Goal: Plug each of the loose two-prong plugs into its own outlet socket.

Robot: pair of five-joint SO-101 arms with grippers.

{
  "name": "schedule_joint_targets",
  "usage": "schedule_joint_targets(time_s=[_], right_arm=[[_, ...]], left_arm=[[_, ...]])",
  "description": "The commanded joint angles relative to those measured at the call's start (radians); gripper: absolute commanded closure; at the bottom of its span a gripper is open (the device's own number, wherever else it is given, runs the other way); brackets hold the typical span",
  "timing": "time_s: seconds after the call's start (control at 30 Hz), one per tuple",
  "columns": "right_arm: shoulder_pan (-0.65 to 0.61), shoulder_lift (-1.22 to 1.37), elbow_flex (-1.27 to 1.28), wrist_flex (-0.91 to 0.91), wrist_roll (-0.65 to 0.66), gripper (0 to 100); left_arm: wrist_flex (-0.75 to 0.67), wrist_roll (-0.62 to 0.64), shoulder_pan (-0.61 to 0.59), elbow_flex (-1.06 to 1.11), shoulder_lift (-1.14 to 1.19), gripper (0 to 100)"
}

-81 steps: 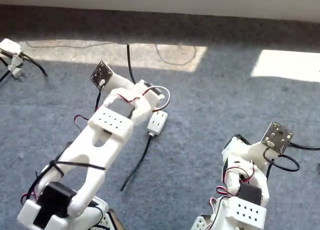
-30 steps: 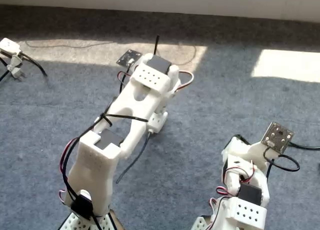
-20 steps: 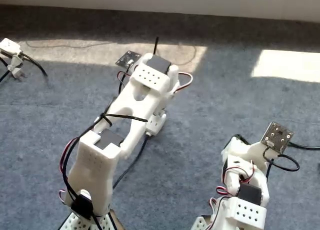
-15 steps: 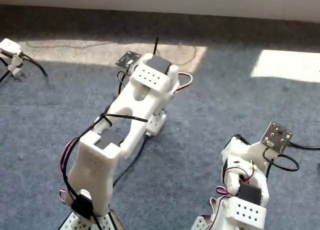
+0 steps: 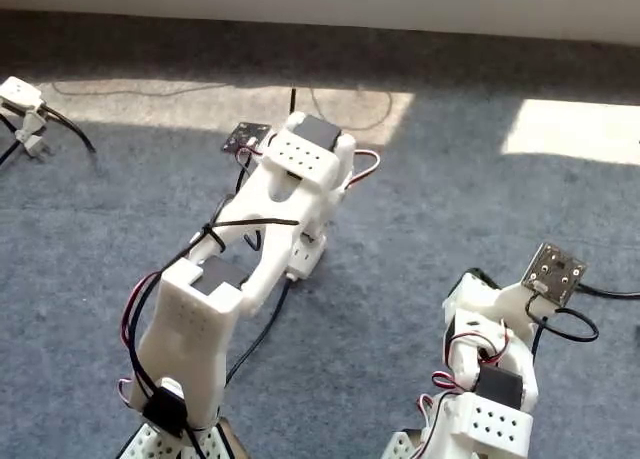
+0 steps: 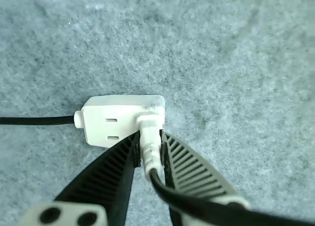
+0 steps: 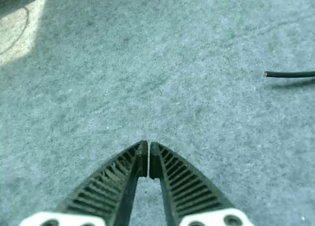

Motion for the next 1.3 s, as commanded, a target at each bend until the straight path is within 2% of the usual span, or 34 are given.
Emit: schedule_joint_targets(time_s=[0.0,0.23,0.4,0.53,0.7,0.8,0.87,1.1,1.2,1.27], right_arm=[[-0.004,-0.01,-0.007,0.004,-0.003,96.9],[-0.004,-0.01,-0.007,0.004,-0.003,96.9],[-0.004,-0.01,-0.004,0.004,-0.003,96.9],[-0.004,-0.01,-0.002,0.004,-0.003,96.9],[-0.002,-0.01,-0.002,0.004,-0.003,96.9],[-0.002,-0.01,-0.002,0.004,-0.003,96.9],[-0.002,-0.01,-0.002,0.004,-0.003,96.9],[-0.001,-0.01,-0.002,0.002,-0.003,96.9],[0.001,-0.01,-0.002,0.001,-0.003,96.9],[-0.001,-0.01,-0.002,-0.001,-0.003,96.9]], left_arm=[[0.015,0.02,-0.005,0.004,-0.019,99],[0.014,0.018,-0.008,0.005,0.002,99],[-0.052,0.015,-0.027,-0.002,0.168,99],[-0.046,0.012,-0.031,-0.033,0.242,99],[0.043,-0.198,-0.031,-0.119,0.234,99],[0.106,-0.272,-0.033,-0.176,0.234,99],[0.143,-0.287,-0.033,-0.206,0.236,96],[0.187,-0.292,-0.025,-0.209,0.234,75],[0.19,-0.315,-0.025,-0.209,0.226,73],[0.192,-0.396,-0.025,-0.208,0.193,73]])
